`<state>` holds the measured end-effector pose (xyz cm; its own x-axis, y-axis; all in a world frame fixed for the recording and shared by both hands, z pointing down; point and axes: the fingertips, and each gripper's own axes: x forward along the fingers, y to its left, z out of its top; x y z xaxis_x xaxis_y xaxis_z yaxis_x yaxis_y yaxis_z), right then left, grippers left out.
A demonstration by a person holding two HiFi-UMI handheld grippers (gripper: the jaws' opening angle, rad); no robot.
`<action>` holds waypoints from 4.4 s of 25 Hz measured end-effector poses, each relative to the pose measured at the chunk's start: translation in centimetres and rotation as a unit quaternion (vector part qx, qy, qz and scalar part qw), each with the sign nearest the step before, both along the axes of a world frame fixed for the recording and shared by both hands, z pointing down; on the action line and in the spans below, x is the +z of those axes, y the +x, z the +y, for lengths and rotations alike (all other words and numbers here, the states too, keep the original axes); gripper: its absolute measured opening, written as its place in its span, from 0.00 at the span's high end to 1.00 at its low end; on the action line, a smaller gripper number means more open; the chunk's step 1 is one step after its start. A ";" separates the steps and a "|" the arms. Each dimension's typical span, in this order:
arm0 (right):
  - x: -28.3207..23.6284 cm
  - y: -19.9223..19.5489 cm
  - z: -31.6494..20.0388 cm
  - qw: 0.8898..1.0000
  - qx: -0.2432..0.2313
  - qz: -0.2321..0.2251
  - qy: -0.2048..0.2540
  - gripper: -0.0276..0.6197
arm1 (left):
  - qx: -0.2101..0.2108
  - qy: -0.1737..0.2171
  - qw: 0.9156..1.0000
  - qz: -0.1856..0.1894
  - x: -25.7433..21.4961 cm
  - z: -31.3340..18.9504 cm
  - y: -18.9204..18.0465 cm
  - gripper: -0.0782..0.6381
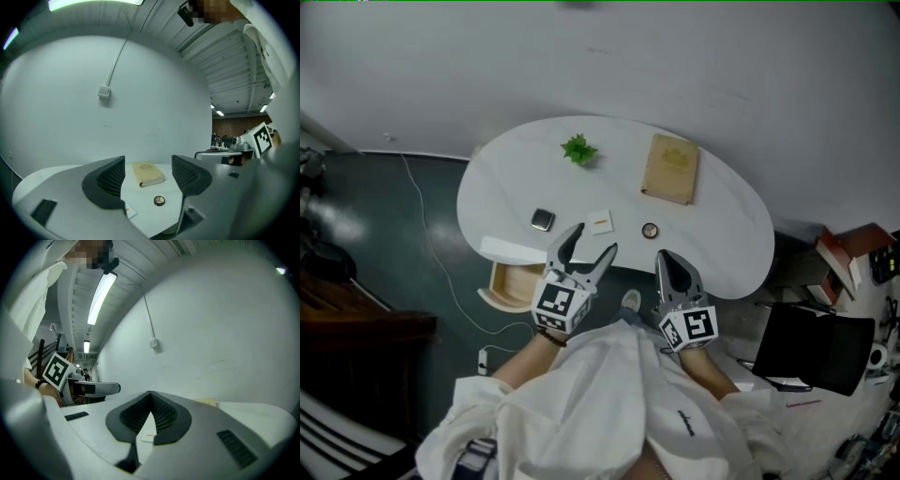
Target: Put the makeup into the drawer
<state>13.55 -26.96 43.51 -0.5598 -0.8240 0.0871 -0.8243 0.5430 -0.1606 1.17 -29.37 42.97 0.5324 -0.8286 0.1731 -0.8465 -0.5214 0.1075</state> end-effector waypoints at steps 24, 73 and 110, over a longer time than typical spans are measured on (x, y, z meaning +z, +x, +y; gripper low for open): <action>8.7 -1.5 -10.0 0.993 -0.073 0.018 -0.088 0.93 | -0.096 -0.120 0.987 -0.047 11.8 -9.3 1.1 0.45; 20.3 -6.8 -11.8 0.974 -0.112 0.058 -0.190 0.93 | -0.209 -0.332 0.914 -0.106 30.5 -10.9 -2.4 0.37; 20.3 -10.2 -8.2 0.975 -0.090 0.070 -0.191 0.93 | -0.118 -0.303 0.939 -0.111 29.8 -8.3 -5.4 0.45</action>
